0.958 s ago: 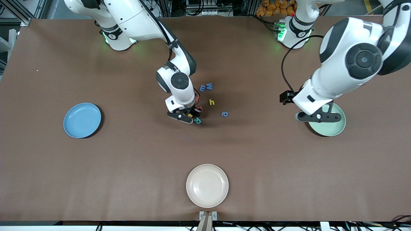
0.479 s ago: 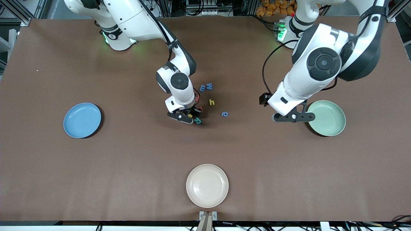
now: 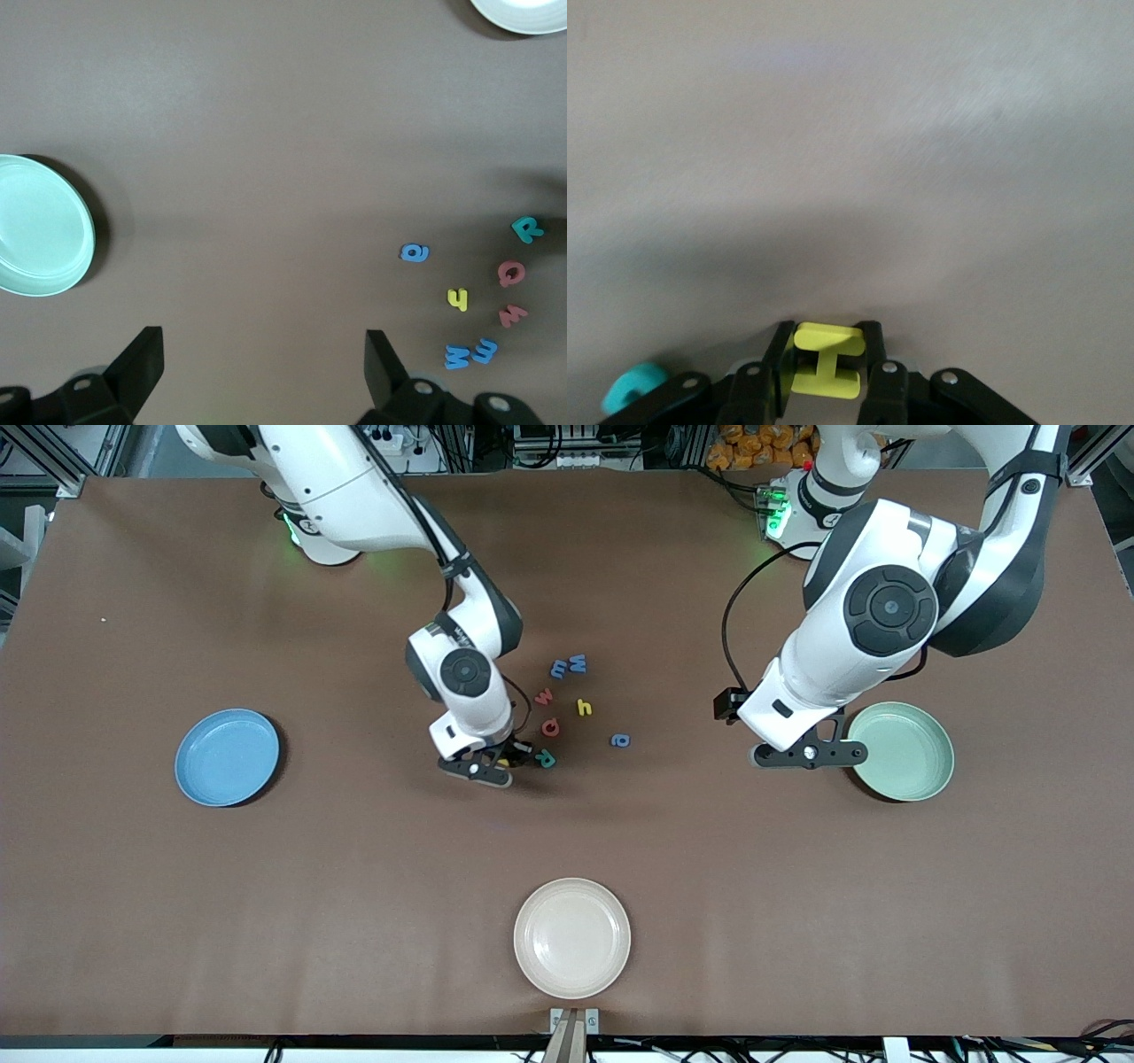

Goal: Sort uppercase to blue plate, lowercase to green plate
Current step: 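Lift the yellow H with the right gripper while the left gripper reaches letters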

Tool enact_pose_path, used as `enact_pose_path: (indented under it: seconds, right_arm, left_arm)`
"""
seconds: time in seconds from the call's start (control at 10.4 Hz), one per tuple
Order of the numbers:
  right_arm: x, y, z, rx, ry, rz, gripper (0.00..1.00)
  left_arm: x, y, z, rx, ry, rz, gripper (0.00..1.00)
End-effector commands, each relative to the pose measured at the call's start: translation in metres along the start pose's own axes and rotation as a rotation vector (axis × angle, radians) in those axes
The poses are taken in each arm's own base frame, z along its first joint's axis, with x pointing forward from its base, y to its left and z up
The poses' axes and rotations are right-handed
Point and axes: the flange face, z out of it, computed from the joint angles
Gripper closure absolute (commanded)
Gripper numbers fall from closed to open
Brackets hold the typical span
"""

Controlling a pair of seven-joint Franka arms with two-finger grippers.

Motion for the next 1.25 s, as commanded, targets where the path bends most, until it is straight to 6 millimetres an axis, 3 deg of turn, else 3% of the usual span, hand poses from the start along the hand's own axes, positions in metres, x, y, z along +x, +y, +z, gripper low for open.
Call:
enact_pose_path:
  seconds: [0.0, 0.29, 0.48, 0.67, 0.86, 1.15]
  right_arm:
    - [0.034, 0.027, -0.024, -0.015, -0.026, -0.068, 0.76]
    - [0.096, 0.101, -0.05, -0.036, -0.05, -0.179, 0.76]
    - [0.132, 0.156, -0.055, -0.037, -0.06, -0.253, 0.76]
    - [0.165, 0.215, -0.061, -0.061, -0.048, -0.336, 0.76]
    - [0.186, 0.264, -0.063, -0.078, -0.049, -0.415, 0.76]
    - [0.215, 0.341, -0.068, -0.081, -0.043, -0.533, 0.76]
  left_arm:
    - [-0.01, 0.044, 0.007, -0.011, 0.048, -0.032, 0.0]
    - [-0.017, 0.095, 0.045, -0.022, 0.043, -0.075, 0.0]
    - [-0.016, 0.114, 0.072, -0.026, 0.041, -0.096, 0.0]
    - [-0.013, 0.12, 0.1, -0.052, 0.054, -0.112, 0.0]
    - [-0.024, 0.132, 0.131, -0.07, 0.07, -0.139, 0.0]
    - [-0.031, 0.146, 0.161, -0.046, 0.05, -0.11, 0.0]
